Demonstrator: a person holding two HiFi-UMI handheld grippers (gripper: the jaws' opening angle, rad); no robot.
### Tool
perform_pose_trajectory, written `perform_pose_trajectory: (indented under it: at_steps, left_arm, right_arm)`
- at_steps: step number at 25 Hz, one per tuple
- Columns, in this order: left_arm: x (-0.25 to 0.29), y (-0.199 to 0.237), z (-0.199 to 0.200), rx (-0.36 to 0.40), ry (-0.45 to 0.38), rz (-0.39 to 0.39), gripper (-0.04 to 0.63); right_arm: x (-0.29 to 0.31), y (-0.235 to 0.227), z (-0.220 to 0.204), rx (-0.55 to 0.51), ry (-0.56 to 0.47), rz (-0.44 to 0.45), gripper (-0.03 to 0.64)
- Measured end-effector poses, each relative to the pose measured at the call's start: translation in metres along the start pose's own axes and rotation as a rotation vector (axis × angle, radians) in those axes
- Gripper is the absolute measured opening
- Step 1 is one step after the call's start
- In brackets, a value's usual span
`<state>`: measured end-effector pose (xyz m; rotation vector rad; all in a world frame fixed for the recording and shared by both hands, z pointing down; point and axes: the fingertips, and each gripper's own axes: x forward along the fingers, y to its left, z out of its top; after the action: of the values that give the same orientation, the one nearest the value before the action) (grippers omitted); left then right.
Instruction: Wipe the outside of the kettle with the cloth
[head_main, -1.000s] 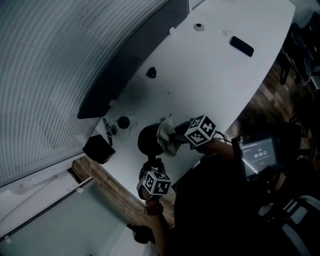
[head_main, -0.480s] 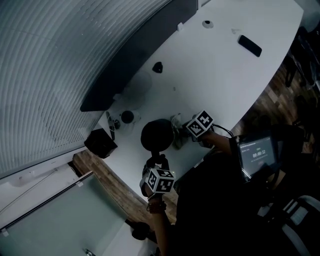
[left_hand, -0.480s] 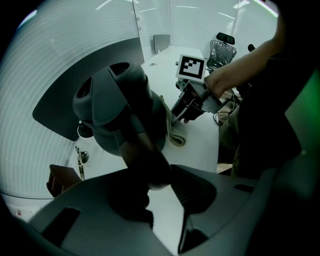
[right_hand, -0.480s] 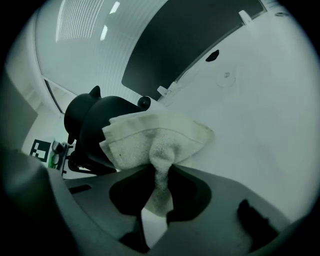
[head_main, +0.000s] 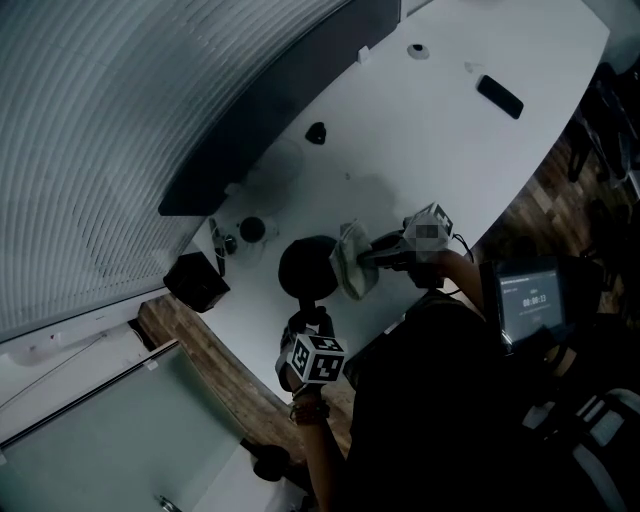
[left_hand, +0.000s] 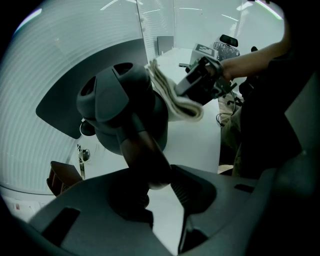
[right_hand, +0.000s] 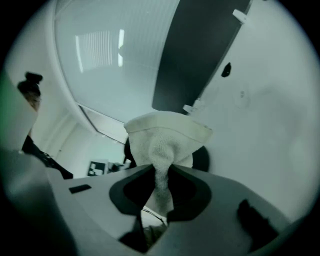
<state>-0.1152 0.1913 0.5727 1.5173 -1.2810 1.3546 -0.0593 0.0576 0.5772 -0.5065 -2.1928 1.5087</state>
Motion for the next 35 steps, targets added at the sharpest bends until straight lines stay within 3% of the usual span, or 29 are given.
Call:
perform_pose_trajectory:
  at_steps: [2,4,8,20,29,33,35]
  left_arm:
    - [0.001,0.000,-0.001,-0.003,0.001,0.010,0.124]
    - [0.000,0.000,-0.001,-0.005,0.000,0.013,0.124]
    - [0.000,-0.003,0.001,-0.019,-0.008,0.002,0.124]
    - [0.002,-0.006,0.008,-0.027,-0.046,0.010,0.124]
    - [0.007,-0.004,0.011,-0.030,-0.048,0.009,0.124]
    - [0.008,-0.004,0.011,-0.035,-0.051,0.009,0.124]
    - [0.007,-0.004,0.011,-0.040,-0.057,0.009,0.124]
  right_arm:
    - [-0.003,0.030,0.018,-0.015,-0.038,0.126,0.071]
    - [0.004,0.045,0.033,-0.049,-0.037,0.148,0.071]
    - [0.028,0.038,0.039,-0.105,0.038,0.054,0.071]
    - [0.030,0.001,0.041,-0.010,-0.041,-0.035,0.071]
    - [0.035,-0.062,0.017,0.089,-0.024,-0.194,0.071]
    - [0.038,-0.091,0.000,0.085,-0.037,-0.310,0.071]
    - [0.038,-0.095,-0.005,0.087,-0.045,-0.322,0.071]
